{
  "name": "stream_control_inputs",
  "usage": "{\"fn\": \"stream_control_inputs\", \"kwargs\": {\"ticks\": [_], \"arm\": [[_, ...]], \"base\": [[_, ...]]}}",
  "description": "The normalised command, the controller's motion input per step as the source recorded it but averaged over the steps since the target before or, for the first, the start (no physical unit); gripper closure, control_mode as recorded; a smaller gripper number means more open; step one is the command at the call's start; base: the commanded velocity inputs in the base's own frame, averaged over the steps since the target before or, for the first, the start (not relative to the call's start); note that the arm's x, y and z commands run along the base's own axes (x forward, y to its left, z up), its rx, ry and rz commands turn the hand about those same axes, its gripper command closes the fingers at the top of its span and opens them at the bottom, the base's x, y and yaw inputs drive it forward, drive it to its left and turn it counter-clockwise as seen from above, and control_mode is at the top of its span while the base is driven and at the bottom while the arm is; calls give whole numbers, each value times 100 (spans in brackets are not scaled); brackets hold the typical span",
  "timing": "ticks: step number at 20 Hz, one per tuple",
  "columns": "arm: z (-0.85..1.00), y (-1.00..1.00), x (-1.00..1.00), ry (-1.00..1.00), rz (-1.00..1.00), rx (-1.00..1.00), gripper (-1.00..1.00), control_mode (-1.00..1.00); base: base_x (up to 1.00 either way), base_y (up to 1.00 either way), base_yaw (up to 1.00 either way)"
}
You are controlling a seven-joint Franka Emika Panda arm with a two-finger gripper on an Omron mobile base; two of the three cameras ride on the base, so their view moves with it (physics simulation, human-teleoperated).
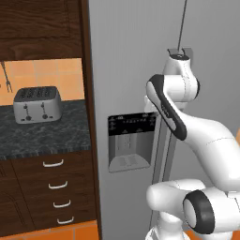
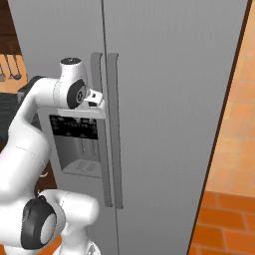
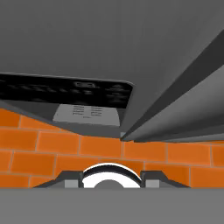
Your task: Take the strawberry from the fridge and place it on top of the pancake, located on the dining counter.
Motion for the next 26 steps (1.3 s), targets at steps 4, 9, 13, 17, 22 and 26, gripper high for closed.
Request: {"fn": "stream_control_inputs", "kwargs": {"ticks": [4, 9, 13, 17, 22, 26], "arm": [[0, 0, -46, -5, 0, 0, -100, -100], [3, 0, -91, -25, -1, 0, -100, -100], [0, 0, -94, -25, -1, 0, -100, -100], [0, 0, -53, -13, 0, 0, -100, -100], [0, 0, -14, -1, 0, 0, -100, 100], [0, 0, 0, 0, 0, 0, -100, 100]], "base": [[0, 0, 0], [0, 0, 0], [0, 0, 0], [0, 0, 0], [-58, -18, -3], [-95, -48, -5]]}}
